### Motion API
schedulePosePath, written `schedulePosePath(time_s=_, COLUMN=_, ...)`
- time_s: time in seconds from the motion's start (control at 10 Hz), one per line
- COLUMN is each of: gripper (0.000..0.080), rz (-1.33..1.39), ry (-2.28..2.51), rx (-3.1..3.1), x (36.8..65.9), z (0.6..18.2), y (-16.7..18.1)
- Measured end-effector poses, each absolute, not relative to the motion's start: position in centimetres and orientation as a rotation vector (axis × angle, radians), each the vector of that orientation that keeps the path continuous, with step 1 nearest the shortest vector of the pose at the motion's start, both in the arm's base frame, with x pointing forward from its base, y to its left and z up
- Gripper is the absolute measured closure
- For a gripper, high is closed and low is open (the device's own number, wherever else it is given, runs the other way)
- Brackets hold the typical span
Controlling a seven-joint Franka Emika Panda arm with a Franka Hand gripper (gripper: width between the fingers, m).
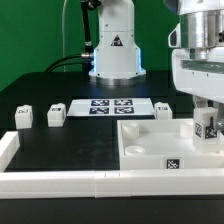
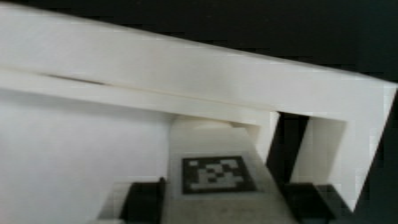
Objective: Assemble one leg
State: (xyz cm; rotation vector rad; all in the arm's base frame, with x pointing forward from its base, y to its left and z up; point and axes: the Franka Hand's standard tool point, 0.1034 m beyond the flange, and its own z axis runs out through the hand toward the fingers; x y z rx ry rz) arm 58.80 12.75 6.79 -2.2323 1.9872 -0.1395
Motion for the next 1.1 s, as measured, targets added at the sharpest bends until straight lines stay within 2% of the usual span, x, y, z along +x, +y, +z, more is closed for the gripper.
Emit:
schedulePosePath(time_s=0.1, gripper=0.0506, rz=-0.139, ry=1.984, rx=-2.236, x=58.77, z=6.77, y=12.8)
schedulePosePath(time_s=0.2, gripper=0.0332, rz=-0.146, ry=1.918, rx=-2.295, x=58.76, z=6.77, y=12.8)
schedulePosePath(time_s=0.3, gripper=0.0214, rz=-0.155, ry=1.881, rx=-2.325, x=58.77, z=6.78, y=12.76)
schedulePosePath(time_s=0.4, gripper=0.0214, rz=-0.171, ry=1.781, rx=-2.405, x=58.77, z=6.81, y=12.74)
schedulePosePath(time_s=0.5, gripper=0.0161, rz=-0.192, ry=1.559, rx=-2.568, x=58.73, z=6.8, y=12.68)
schedulePosePath(time_s=0.6, gripper=0.0153, rz=-0.204, ry=1.386, rx=-2.675, x=58.66, z=6.79, y=12.65)
schedulePosePath(time_s=1.1, gripper=0.015, rz=-0.195, ry=0.347, rx=-3.078, x=58.39, z=6.68, y=12.62)
